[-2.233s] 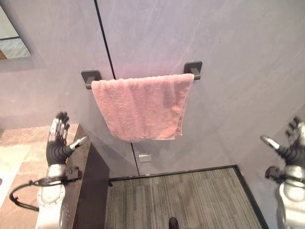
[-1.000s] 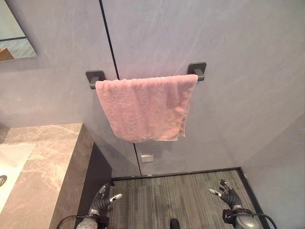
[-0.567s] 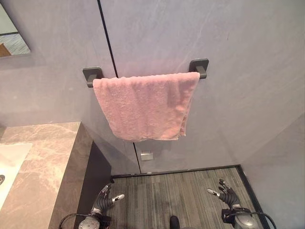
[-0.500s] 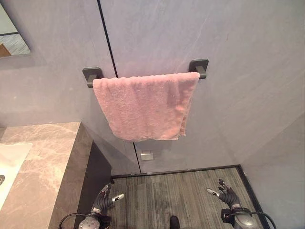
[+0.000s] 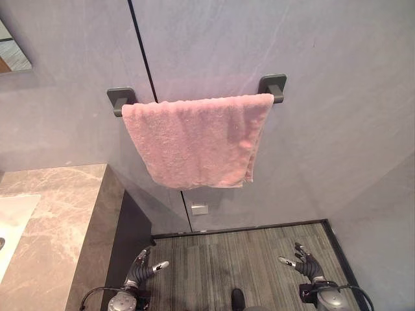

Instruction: Put brush and paste in cup on sink, flatten towel.

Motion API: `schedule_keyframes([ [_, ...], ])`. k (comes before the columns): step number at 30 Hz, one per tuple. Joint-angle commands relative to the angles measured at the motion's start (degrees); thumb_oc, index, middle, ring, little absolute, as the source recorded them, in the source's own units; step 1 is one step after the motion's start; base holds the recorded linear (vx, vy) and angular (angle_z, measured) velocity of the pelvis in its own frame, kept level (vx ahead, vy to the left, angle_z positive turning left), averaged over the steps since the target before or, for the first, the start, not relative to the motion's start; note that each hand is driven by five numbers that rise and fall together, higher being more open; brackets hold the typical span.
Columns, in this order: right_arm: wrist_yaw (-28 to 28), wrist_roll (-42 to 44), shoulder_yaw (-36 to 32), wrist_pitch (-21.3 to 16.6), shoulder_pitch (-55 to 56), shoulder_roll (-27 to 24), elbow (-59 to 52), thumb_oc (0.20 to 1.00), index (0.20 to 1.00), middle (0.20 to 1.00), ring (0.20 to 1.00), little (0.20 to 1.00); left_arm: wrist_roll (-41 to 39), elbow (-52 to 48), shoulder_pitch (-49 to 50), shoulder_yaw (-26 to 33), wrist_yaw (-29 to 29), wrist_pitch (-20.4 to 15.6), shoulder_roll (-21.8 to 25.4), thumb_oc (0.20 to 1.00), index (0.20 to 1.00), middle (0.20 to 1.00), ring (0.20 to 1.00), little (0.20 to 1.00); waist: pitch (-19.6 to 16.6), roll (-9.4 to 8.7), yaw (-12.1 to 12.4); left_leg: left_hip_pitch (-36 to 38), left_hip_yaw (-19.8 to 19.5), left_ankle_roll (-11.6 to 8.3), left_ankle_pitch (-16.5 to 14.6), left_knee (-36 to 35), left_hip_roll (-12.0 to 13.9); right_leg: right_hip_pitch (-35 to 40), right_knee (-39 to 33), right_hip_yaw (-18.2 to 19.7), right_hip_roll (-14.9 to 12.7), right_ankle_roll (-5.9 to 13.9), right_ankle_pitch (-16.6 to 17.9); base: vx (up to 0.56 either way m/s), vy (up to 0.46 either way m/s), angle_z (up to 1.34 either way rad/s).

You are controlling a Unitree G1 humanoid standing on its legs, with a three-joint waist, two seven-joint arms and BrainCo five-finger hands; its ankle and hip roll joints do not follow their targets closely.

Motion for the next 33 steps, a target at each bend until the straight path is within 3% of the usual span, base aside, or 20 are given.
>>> schedule_keyframes([
  [1,-2.67,0.05,-0.72,-1.72,-3.68,-1.63,0.80,1.000,1.000,1.000,1.000,1.000,0.52,0.77,-1.58,-0.53,1.53,-2.27,3.32,1.000,1.000,1.000,1.000,1.000,-0.78,-3.14,0.02,-3.09,-0.35,-1.68,3.45,0.25,-0.08,1.84,0.40,1.42,-2.57,3.60,-1.76,0.00,0.000,0.00],
  [33,-3.20,-0.87,1.38,-1.14,-5.02,-0.53,3.61,1.000,1.000,1.000,1.000,1.000,1.25,1.67,-1.97,-1.10,2.28,-1.94,3.34,1.000,1.000,1.000,1.000,1.000,-0.54,-2.91,0.25,-3.31,-0.58,-1.57,3.43,0.25,-0.10,1.66,0.40,1.30,-2.50,3.56,-1.78,0.00,0.000,0.00],
])
